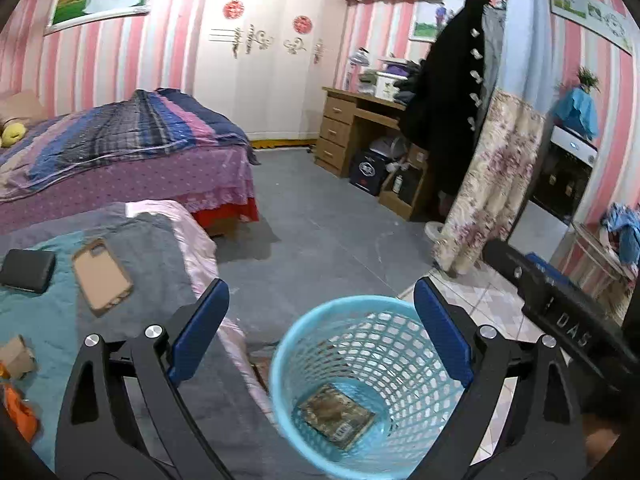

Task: Collect trash
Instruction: 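Open the right gripper over the wastebasket while the left gripper releases the cloth, then return both tools to the bed toward the orange plastic bag and peels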

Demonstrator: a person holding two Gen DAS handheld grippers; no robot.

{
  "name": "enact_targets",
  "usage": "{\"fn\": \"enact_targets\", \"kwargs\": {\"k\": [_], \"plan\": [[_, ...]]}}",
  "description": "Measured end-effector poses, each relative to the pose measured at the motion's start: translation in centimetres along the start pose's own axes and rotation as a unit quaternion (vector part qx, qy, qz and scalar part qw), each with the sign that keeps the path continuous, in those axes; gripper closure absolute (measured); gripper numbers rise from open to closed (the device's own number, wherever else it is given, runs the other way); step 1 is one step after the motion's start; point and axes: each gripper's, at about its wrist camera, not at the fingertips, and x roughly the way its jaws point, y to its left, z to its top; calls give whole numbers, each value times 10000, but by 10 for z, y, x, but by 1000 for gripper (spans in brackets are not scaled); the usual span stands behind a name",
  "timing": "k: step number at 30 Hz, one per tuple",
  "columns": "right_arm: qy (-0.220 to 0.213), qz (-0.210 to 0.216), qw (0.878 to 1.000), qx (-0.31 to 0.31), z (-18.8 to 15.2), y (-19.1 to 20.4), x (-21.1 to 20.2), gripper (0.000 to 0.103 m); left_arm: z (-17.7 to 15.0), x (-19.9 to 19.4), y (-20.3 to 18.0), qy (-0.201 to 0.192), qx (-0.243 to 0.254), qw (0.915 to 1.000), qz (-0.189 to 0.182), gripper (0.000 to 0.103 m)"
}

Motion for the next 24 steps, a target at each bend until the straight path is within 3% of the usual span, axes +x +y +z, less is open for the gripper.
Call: {"fn": "enact_targets", "kwargs": {"k": [5, 9, 11, 16, 22, 24], "plan": [[-27, 424, 9988, -227, -1, 27, -1, 29, -1, -52, 54, -321, -52, 9972, 670, 12], [109, 1184, 9924, -332, -8, 64, 3, 29, -21, -101, 129, -357, -80, 9865, 1594, 12], [309, 1735, 9837, -353, -20, 95, 9, 29, -31, -125, 167, -359, -160, 9784, 2029, 12], [775, 2462, 9635, -714, -51, 168, 12, 29, -66, -181, 260, -227, -294, 9497, 3109, 12], [1088, 2814, 9397, -1611, -100, 266, 4, 29, -99, -214, 324, -178, -1124, 9324, 3429, 12], [1245, 2972, 9291, -1815, -119, 297, 0, 29, -102, -213, 331, -101, -1174, 9324, 3418, 12]]}}
